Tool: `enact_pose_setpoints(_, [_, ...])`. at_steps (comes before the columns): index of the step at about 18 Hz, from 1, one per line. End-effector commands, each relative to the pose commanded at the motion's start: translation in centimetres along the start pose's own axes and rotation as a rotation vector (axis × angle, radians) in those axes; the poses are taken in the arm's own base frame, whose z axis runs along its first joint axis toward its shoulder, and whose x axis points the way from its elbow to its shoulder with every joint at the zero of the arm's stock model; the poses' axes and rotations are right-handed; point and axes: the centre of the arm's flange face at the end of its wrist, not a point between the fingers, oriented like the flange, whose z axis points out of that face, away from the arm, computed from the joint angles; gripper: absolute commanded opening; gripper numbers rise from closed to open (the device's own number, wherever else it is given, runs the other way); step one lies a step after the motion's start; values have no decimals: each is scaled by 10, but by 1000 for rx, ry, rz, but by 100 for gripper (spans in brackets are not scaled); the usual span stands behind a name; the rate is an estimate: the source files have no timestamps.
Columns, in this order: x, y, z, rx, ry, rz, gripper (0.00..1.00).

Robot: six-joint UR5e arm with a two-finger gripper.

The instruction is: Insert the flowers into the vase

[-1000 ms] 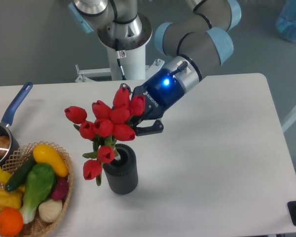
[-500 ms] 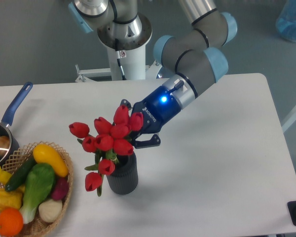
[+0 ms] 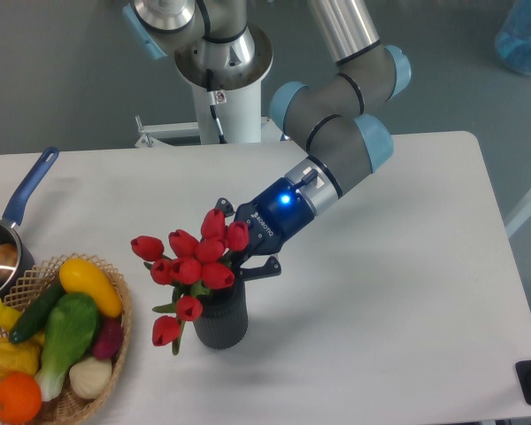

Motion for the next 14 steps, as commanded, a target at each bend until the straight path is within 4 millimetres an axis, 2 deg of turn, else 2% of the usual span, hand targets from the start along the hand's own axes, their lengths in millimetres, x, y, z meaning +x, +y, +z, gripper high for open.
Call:
enact_pose_setpoints(4, [1,0,-1,-39,-14,6,100])
enact_pose_setpoints(8, [-3,0,-11,-111,-53,15,100])
enact_pose_setpoints(10, [-6,-4,-30,-143,-99,23,100])
enact_pose_setpoints(14, [3,-33,-58,-162,-163,58,100])
